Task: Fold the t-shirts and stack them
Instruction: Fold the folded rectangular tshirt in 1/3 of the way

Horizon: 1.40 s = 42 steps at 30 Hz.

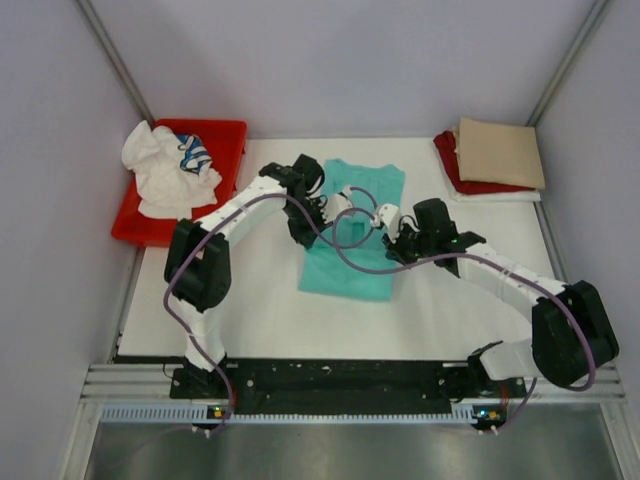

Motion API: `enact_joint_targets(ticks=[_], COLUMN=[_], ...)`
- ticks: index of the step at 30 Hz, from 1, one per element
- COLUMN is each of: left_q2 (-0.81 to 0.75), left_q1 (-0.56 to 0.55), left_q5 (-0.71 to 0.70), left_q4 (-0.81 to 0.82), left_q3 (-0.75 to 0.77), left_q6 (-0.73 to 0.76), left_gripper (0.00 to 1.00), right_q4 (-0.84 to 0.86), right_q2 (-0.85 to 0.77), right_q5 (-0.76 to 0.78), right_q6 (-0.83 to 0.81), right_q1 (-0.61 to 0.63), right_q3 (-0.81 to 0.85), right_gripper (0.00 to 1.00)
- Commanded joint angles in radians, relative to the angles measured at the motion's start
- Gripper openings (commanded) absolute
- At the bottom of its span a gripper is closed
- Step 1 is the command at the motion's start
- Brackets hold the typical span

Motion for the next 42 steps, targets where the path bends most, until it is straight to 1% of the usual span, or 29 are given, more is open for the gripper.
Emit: enact_joint_targets(ticks=[1,4,8,14,21,27,30,31,33,34,35,36,37,38,40,41,42], left_q2=[0.128,0.207,0.280,0.311,0.316,0.351,0.366,0.371,0.372,0.374,0.372,0.371,0.369,0.366,0.366,0.366,0.366], left_q1=[0.029,0.044,0.049,0.055,0.060,0.061,0.061,0.061,0.061,0.063,0.061,0.060,0.060,0.060,0.061,0.063,0.064], left_q5=[-0.029,-0.070,-0.106,-0.155,-0.216,-0.204,-0.225,-0.231,-0.238,-0.245,-0.258,-0.280,-0.322,-0.366,-0.405,-0.409,-0.403], left_q4=[-0.045,-0.053,-0.057,-0.008,0.082,0.098,0.124,0.134,0.165,0.196,0.232,0.280,0.338,0.380,0.429,0.428,0.409], left_q3=[0.186,0.290,0.355,0.364,0.366,0.375,0.379,0.384,0.390,0.390,0.392,0.398,0.414,0.437,0.486,0.513,0.530], left_q6=[-0.046,-0.060,-0.069,-0.100,-0.146,-0.152,-0.151,-0.152,-0.158,-0.169,-0.177,-0.190,-0.209,-0.222,-0.233,-0.233,-0.230], left_gripper=[0.00,0.00,0.00,0.00,0.00,0.00,0.00,0.01,0.09,0.15,0.20,0.24,0.27,0.32,0.40,0.43,0.43], right_q4=[0.199,0.190,0.175,0.149,0.144,0.144,0.138,0.137,0.138,0.137,0.135,0.134,0.134,0.135,0.143,0.143,0.143], right_q2=[0.101,0.190,0.244,0.311,0.380,0.445,0.473,0.482,0.500,0.512,0.528,0.540,0.551,0.555,0.548,0.530,0.507], right_q5=[-0.021,-0.021,0.011,0.042,0.036,0.057,0.062,0.073,0.106,0.134,0.164,0.186,0.194,0.198,0.201,0.180,0.154], right_q6=[0.062,0.063,0.075,0.094,0.120,0.172,0.167,0.170,0.189,0.207,0.227,0.239,0.249,0.252,0.282,0.293,0.287], right_q1=[-0.077,-0.097,-0.105,-0.115,-0.126,-0.157,-0.160,-0.160,-0.166,-0.169,-0.174,-0.183,-0.198,-0.212,-0.244,-0.259,-0.267], right_q3=[0.068,0.123,0.163,0.229,0.289,0.335,0.352,0.358,0.371,0.386,0.398,0.415,0.430,0.443,0.466,0.467,0.460], right_gripper=[0.00,0.00,0.00,0.00,0.00,0.00,0.00,0.00,0.00,0.08,0.23,0.35,0.42,0.47,0.50,0.50,0.51])
